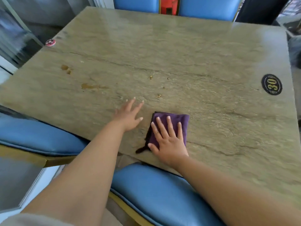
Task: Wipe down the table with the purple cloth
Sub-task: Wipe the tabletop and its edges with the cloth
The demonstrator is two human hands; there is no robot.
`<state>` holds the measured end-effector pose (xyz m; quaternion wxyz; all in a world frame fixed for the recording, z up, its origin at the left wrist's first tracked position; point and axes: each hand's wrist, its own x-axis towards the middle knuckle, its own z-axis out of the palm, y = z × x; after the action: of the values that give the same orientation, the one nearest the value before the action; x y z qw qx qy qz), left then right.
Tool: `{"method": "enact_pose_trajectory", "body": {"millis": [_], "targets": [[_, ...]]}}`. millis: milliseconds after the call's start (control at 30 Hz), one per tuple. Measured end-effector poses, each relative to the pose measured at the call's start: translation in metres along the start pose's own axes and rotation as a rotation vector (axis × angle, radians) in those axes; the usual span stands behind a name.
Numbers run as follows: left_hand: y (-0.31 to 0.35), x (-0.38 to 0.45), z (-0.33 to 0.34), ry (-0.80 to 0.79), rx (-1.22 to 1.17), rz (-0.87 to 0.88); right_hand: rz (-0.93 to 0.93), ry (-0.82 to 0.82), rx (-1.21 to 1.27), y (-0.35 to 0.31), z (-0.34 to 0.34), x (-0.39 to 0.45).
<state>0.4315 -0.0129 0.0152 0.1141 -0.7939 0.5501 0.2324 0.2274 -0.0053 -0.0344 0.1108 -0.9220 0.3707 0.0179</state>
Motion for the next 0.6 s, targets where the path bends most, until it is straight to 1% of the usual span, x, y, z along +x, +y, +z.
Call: {"method": "enact_pose_trajectory", "body": {"millis": [67,100,133,167,200,233,367,400,433,467,500,600], "targets": [[-0.001,0.008,0.009,-0.020,-0.055,-0.050,-0.321,0.004,-0.057,0.011,0.005,-0.018],[-0.001,0.011,0.014,-0.038,-0.071,-0.073,-0.437,0.001,-0.090,0.023,0.005,-0.021],[-0.002,0.013,0.020,-0.045,-0.076,-0.084,-0.491,0.000,-0.119,0.035,0.004,-0.020],[-0.002,0.015,0.025,-0.039,-0.076,-0.085,-0.476,-0.004,-0.142,0.044,0.002,-0.016],[-0.003,0.016,0.028,-0.027,-0.079,-0.082,-0.397,0.004,-0.158,0.052,-0.001,-0.009],[-0.004,0.017,0.030,-0.019,-0.082,-0.077,-0.271,0.016,-0.161,0.058,-0.004,0.001],[-0.008,0.021,0.029,-0.056,-0.097,-0.057,0.384,0.048,-0.021,0.061,-0.016,0.053],[-0.008,0.021,0.029,-0.059,-0.100,-0.057,0.496,0.040,0.018,0.055,-0.018,0.064],[-0.008,0.021,0.029,-0.056,-0.102,-0.060,0.542,0.025,0.042,0.047,-0.020,0.070],[-0.008,0.021,0.029,-0.052,-0.099,-0.064,0.526,0.013,0.041,0.037,-0.019,0.071],[-0.008,0.021,0.029,-0.048,-0.094,-0.067,0.451,0.011,0.020,0.027,-0.015,0.065],[-0.009,0.020,0.029,-0.049,-0.097,-0.071,0.086,0.045,-0.034,0.019,-0.002,0.025]]}}
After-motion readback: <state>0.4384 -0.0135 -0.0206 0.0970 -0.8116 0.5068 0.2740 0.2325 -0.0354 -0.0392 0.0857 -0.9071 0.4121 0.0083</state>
